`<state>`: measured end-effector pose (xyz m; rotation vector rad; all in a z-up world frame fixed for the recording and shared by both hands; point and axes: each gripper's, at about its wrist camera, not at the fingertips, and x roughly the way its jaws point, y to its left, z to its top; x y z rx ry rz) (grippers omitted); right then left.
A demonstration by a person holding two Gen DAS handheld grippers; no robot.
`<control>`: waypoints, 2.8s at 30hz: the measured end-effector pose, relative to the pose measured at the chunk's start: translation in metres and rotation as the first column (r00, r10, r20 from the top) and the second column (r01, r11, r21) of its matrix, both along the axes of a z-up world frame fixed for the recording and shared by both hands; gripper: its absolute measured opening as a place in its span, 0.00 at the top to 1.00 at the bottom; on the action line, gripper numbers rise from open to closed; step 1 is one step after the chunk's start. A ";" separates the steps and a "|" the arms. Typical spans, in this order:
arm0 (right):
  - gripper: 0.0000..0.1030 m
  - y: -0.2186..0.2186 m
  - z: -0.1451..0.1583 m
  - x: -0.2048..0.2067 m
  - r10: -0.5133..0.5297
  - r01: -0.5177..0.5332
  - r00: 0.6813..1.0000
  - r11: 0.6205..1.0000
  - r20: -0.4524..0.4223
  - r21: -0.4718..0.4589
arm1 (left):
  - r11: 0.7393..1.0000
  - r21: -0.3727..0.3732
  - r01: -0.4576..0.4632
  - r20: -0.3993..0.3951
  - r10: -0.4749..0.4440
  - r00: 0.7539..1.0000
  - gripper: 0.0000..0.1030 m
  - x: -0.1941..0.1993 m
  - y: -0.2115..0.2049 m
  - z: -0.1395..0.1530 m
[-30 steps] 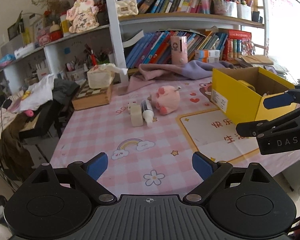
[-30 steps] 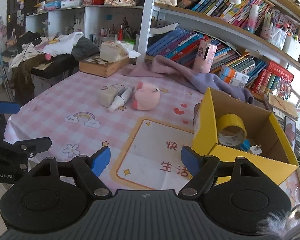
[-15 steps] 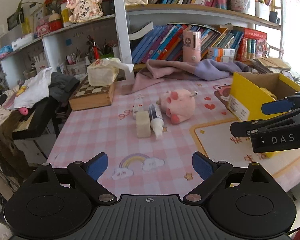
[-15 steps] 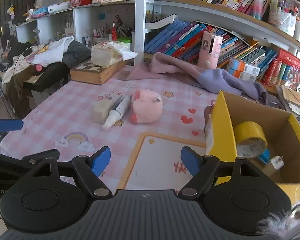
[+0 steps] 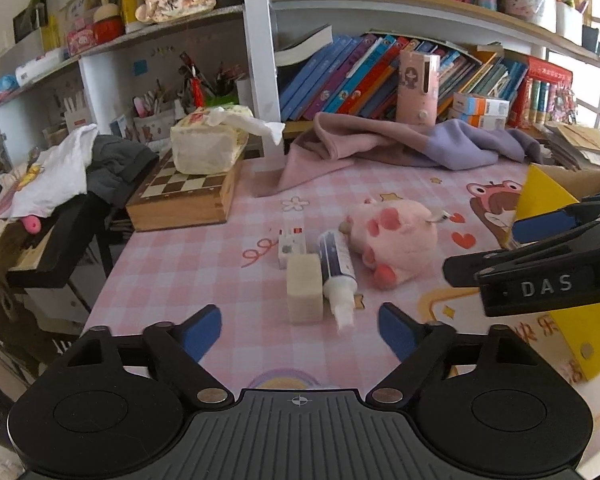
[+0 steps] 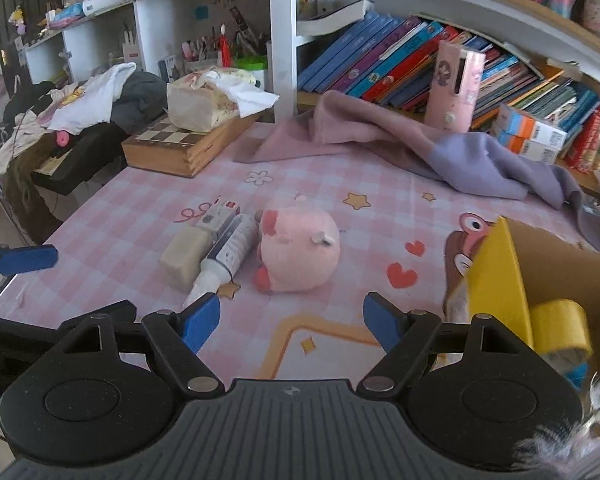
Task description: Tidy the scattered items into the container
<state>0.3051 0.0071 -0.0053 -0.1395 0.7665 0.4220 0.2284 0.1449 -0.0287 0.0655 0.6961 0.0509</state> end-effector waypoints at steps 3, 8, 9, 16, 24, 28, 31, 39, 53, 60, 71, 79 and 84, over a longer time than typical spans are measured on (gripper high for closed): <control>0.24 0.006 -0.004 0.020 0.005 -0.005 1.000 1.000 -0.020 0.006 | 1.000 0.001 0.002 -0.012 -0.002 1.000 0.23 0.017 0.001 -0.004; 0.24 0.014 -0.013 0.047 0.006 -0.005 0.999 1.000 -0.043 0.004 | 1.000 -0.008 0.008 -0.043 -0.009 0.999 0.36 0.043 0.003 -0.012; 0.24 0.015 -0.015 0.052 0.003 -0.003 0.999 1.000 -0.051 0.003 | 1.000 -0.009 0.009 -0.051 -0.009 0.999 0.38 0.048 0.004 -0.014; 0.24 0.022 -0.032 0.081 -0.006 0.004 0.996 1.000 -0.091 -0.018 | 1.000 -0.011 0.019 -0.114 -0.020 0.993 0.45 0.081 0.008 -0.033; 0.24 0.033 -0.047 0.103 -0.001 -0.005 0.994 0.999 -0.106 -0.049 | 0.999 -0.035 0.018 -0.185 -0.025 0.983 0.60 0.102 0.015 -0.054; 0.26 0.038 -0.053 0.110 0.007 -0.013 0.994 0.998 -0.114 -0.058 | 0.999 -0.046 0.026 -0.201 -0.034 0.979 0.64 0.107 0.014 -0.060; 0.35 0.040 -0.057 0.113 0.026 -0.033 0.992 0.998 -0.122 -0.048 | 0.997 -0.062 0.035 -0.205 -0.047 0.978 0.70 0.108 0.014 -0.061; 0.43 0.037 -0.046 0.106 0.034 -0.037 0.994 0.999 -0.104 -0.030 | 0.994 -0.100 0.037 -0.186 -0.055 0.981 0.74 0.099 0.017 -0.048; 0.43 0.017 0.003 0.052 0.017 -0.016 1.000 0.999 -0.023 0.045 | 0.990 -0.101 0.100 -0.088 -0.109 0.990 0.75 0.053 0.007 -0.008; 0.43 0.006 0.022 0.014 0.023 -0.023 1.000 0.997 -0.001 0.068 | 0.983 -0.131 0.126 -0.051 -0.133 0.990 0.75 0.016 0.005 0.010; 0.43 -0.020 0.040 -0.057 0.043 -0.044 0.999 0.997 0.030 0.056 | 0.973 -0.139 0.185 -0.027 -0.191 0.981 0.75 -0.050 0.000 0.027; 0.43 -0.035 0.044 -0.117 0.051 -0.052 0.998 0.997 0.029 0.052 | 0.963 -0.164 0.213 -0.019 -0.219 0.976 0.75 -0.107 -0.005 0.039; 0.43 -0.044 0.046 -0.156 0.061 -0.063 0.998 0.997 0.034 0.054 | 0.956 -0.160 0.245 -0.003 -0.249 0.969 0.75 -0.141 -0.012 0.047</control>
